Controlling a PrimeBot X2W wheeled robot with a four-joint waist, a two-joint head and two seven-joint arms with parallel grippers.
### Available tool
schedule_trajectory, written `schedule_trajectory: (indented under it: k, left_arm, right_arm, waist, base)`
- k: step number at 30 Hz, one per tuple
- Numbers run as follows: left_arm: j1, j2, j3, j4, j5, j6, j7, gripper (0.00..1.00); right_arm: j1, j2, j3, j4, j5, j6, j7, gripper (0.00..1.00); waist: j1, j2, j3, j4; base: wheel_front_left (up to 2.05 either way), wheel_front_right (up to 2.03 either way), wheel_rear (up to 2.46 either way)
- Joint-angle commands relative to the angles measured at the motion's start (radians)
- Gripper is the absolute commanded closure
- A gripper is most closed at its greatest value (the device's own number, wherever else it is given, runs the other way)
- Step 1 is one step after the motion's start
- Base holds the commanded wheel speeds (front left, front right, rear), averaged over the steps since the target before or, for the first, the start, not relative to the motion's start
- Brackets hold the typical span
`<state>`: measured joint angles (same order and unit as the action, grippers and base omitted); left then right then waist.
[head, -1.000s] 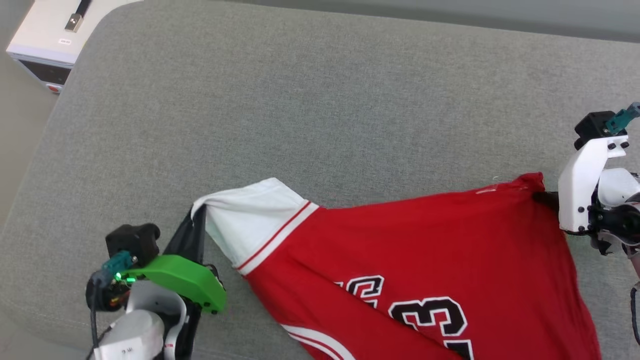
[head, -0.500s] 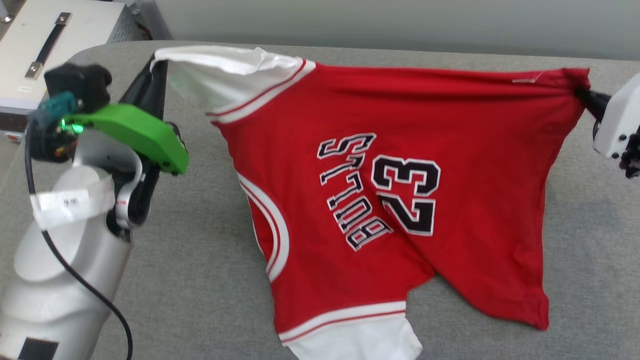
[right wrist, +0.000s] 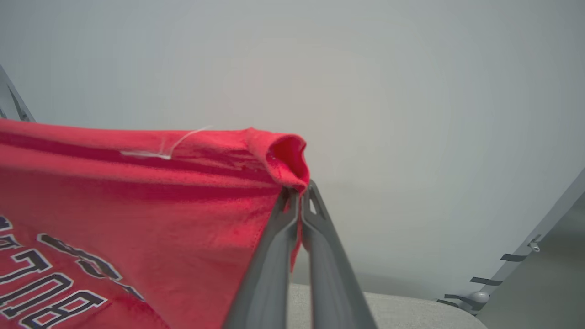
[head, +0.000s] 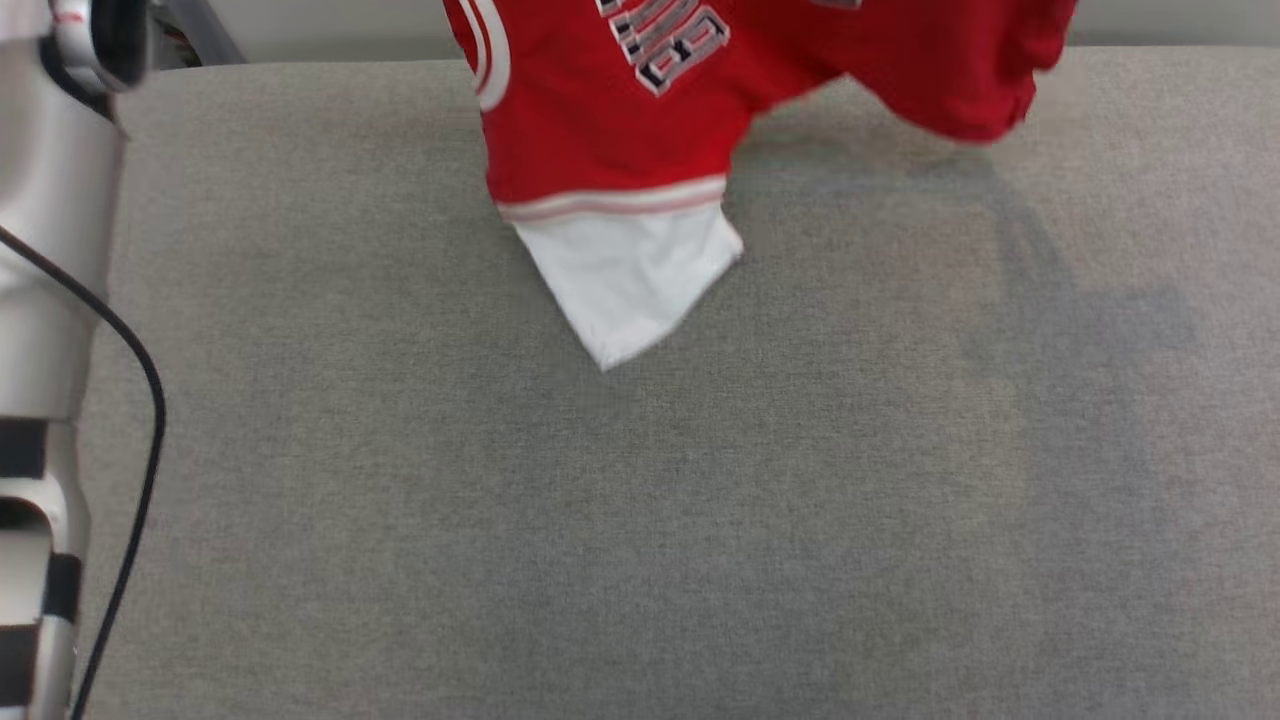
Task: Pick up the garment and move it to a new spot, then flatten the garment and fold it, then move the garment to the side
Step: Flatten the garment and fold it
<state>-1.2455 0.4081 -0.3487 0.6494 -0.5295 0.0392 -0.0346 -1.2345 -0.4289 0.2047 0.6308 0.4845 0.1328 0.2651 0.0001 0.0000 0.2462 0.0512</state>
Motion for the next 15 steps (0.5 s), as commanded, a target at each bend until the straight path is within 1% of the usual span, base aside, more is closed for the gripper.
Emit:
schedule_trajectory:
  k: [1,5,9,12,15]
  left_arm:
    - [-0.048,0.022,0.008,0.028,0.018,0.004,-0.017,1.00]
    - [-0.180,0.040,0.002,0.097,0.050,-0.001,-0.045,1.00]
    - [-0.297,0.039,-0.002,0.141,0.060,-0.015,-0.048,1.00]
    - [-0.348,0.031,-0.002,0.177,0.057,-0.021,-0.049,1.00]
    - [-0.361,0.018,-0.003,0.204,0.050,-0.018,-0.053,1.00]
  right_arm:
    - [-0.040,-0.004,-0.002,0.023,-0.014,-0.002,-0.022,1.00]
    - [-0.177,0.001,0.020,0.081,-0.029,-0.002,-0.063,1.00]
    - [-0.319,-0.009,0.035,0.126,-0.031,-0.002,-0.078,1.00]
    - [-0.397,-0.005,0.055,0.166,-0.031,-0.002,-0.100,1.00]
    - [-0.448,0.005,0.081,0.214,-0.019,-0.002,-0.122,1.00]
  waist:
    - [-0.0001,0.0000,0.038,-0.032]
    - [-0.0001,0.0000,0.089,-0.042]
    - [-0.0001,0.0000,0.185,-0.029]
    - [-0.0001,0.0000,0.241,-0.021]
    - [-0.0001,0.0000,0.286,-0.013]
  base:
    - [0.00,0.00,0.00]
    - [0.00,0.00,0.00]
    - [0.00,0.00,0.00]
    - [0.00,0.00,0.00]
    - [0.00,0.00,0.00]
